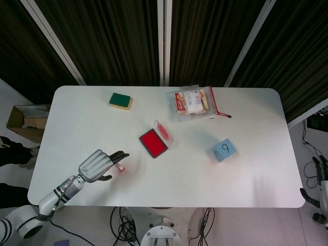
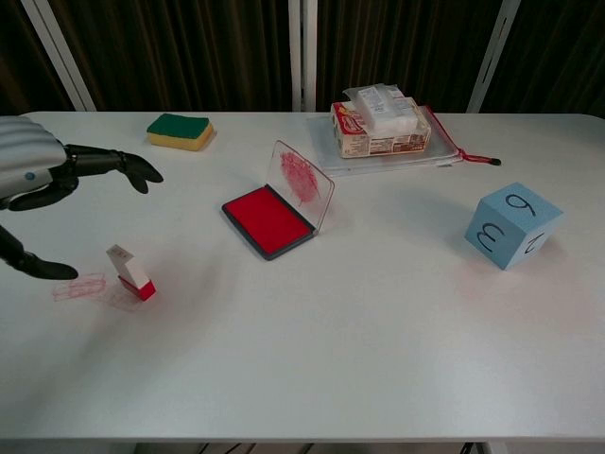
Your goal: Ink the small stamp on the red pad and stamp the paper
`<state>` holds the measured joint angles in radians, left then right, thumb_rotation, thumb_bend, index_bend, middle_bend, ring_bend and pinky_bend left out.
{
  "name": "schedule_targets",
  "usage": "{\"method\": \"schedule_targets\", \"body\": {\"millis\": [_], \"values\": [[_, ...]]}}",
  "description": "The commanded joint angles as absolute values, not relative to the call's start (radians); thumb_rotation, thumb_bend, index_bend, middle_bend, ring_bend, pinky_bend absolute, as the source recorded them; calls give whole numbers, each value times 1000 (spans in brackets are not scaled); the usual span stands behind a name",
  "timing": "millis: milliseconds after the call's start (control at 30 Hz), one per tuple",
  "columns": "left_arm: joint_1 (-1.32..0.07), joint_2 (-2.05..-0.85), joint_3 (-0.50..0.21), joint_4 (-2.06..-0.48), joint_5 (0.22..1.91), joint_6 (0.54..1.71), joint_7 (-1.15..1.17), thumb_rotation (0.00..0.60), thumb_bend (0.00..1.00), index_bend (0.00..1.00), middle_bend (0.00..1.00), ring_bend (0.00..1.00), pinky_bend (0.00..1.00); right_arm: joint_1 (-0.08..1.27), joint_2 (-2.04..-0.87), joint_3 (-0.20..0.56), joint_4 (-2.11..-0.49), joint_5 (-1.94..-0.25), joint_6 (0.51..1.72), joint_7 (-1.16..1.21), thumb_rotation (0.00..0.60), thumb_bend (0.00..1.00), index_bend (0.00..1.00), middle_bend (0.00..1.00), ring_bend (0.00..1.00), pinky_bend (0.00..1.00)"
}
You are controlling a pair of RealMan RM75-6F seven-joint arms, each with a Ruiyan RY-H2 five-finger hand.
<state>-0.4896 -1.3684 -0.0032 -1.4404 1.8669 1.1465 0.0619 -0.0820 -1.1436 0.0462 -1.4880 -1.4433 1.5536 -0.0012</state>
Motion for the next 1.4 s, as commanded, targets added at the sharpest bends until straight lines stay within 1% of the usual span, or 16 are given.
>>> {"method": "schedule_targets", "body": {"millis": [33,233,333,467,533,700,867,1033,1333,1400], "values": [[-528,-1443,-6,-1366,1859,1112,92,600,73,180,255,868,926,-84,-1143,45,-1485,-1440,1552,0,600,124,0,0,0,0],[-556,-1504,15,-1276,1845,1090,81,600,98,240,271,879,934,-84,-1145,45,-1482,-1434,1544,-3,600,134,0,0,0,0],[-558,-1519,26,-1245,1837,1099,69,600,112,270,312,889,940,-84,-1143,48,-1485,-1431,1543,-7,600,136,0,0,0,0],[-557,-1548,40,-1192,1839,1131,52,600,150,362,413,901,944,-81,-1143,48,-1492,-1431,1538,-15,600,140,0,0,0,0],[-558,-1562,49,-1167,1837,1140,38,600,158,386,435,903,944,-79,-1144,47,-1495,-1433,1535,-20,600,143,0,0,0,0],[-559,-1585,63,-1122,1829,1150,26,600,186,400,444,903,944,-79,-1145,46,-1499,-1433,1534,-26,600,150,0,0,0,0],[-560,-1603,75,-1086,1822,1167,10,600,255,417,463,904,945,-82,-1144,47,-1500,-1432,1538,-26,600,152,0,0,0,0],[-559,-1611,83,-1067,1815,1186,-16,600,272,432,478,911,951,-83,-1145,47,-1500,-1432,1538,-27,600,155,0,0,0,0],[-562,-1613,100,-1064,1796,1184,-24,600,302,492,542,917,953,-81,-1148,47,-1496,-1428,1529,-24,600,172,0,0,0,0],[-563,-1615,100,-1063,1793,1186,-24,600,303,519,550,919,954,-81,-1148,47,-1495,-1428,1531,-23,600,172,0,0,0,0]]}}
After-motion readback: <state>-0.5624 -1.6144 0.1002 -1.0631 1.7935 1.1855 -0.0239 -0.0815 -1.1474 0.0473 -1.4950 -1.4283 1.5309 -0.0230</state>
